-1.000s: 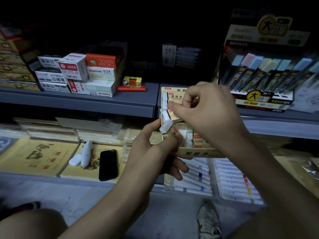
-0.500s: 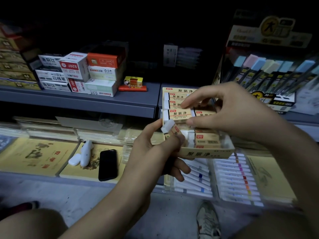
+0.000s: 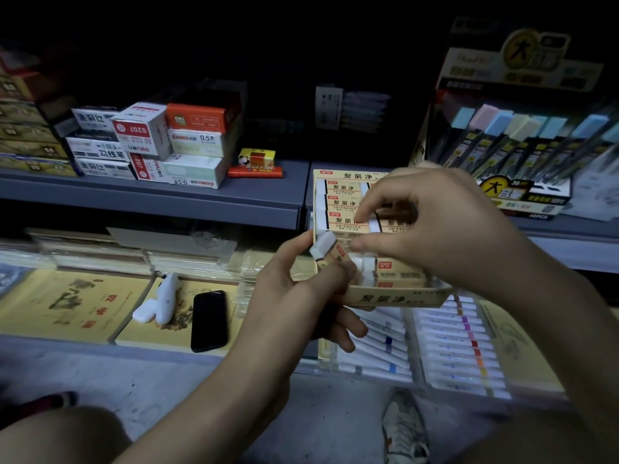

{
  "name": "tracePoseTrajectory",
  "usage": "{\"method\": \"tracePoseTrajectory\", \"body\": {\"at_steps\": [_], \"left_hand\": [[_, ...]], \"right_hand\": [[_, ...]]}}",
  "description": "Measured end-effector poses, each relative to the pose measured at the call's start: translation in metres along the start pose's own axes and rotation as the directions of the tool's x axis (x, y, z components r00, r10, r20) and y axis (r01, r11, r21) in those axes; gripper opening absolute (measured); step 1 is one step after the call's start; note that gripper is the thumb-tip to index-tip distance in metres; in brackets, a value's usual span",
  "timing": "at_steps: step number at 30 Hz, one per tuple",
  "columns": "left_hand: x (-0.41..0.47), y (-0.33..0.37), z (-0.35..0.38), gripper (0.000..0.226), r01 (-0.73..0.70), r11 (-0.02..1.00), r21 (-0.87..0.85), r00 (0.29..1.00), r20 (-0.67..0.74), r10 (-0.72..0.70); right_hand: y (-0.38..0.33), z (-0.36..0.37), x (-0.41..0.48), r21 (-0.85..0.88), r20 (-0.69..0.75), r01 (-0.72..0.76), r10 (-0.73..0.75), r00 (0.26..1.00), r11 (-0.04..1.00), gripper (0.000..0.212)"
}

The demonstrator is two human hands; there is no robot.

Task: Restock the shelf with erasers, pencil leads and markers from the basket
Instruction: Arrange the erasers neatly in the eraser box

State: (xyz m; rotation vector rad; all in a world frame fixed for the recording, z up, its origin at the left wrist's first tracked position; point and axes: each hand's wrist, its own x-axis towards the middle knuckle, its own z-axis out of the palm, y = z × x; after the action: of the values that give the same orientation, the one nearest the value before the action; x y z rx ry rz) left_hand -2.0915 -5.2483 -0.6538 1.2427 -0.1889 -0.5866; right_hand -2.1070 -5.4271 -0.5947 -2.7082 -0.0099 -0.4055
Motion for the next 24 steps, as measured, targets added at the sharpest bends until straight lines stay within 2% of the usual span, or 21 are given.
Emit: {"method": "tracePoseTrajectory", "body": {"at_steps": [5, 9, 12, 14, 16, 19, 24], "left_hand": [[0.000, 0.001, 0.001, 0.038, -0.001, 1.000, -0.001, 1.000, -0.010, 0.001], [0.000, 0.001, 0.000, 0.036, 0.013, 1.000, 0.003, 1.000, -0.004, -0.013], [0.000, 0.001, 0.000, 0.037, 0.022, 1.000, 0.007, 1.000, -0.008, -0.022], [0.000, 0.001, 0.000, 0.039, 0.026, 1.000, 0.007, 1.000, -0.014, -0.026], [0.000, 0.001, -0.001, 0.042, 0.026, 1.000, 0.009, 1.000, -0.017, -0.026], [0.001, 0.000, -0.001, 0.044, 0.027, 1.000, 0.006, 0.999, -0.021, -0.027], [0.002, -0.002, -0.001, 0.043, 0.032, 0.999, 0.013, 0.999, -0.015, -0.032]], "right_hand": [[0.003, 0.006, 0.005, -0.033, -0.025, 0.016, -0.017, 1.000, 0.999, 0.024], [-0.004, -0.005, 0.002, 0.179, -0.022, 0.017, -0.013, 1.000, 0.984, 0.002], [-0.003, -0.022, -0.003, 0.141, 0.136, -0.025, 0.006, 0.991, 0.990, 0.009], [-0.004, -0.034, -0.009, 0.132, 0.284, -0.078, 0.038, 0.958, 0.988, 0.017], [-0.005, -0.041, -0.013, 0.137, 0.370, -0.118, 0.059, 0.927, 0.984, 0.028], [-0.009, -0.044, -0.016, 0.099, 0.430, -0.151, 0.094, 0.898, 0.984, 0.025], [-0.008, -0.040, -0.017, 0.036, 0.418, -0.106, 0.081, 0.905, 0.994, 0.019]]}}
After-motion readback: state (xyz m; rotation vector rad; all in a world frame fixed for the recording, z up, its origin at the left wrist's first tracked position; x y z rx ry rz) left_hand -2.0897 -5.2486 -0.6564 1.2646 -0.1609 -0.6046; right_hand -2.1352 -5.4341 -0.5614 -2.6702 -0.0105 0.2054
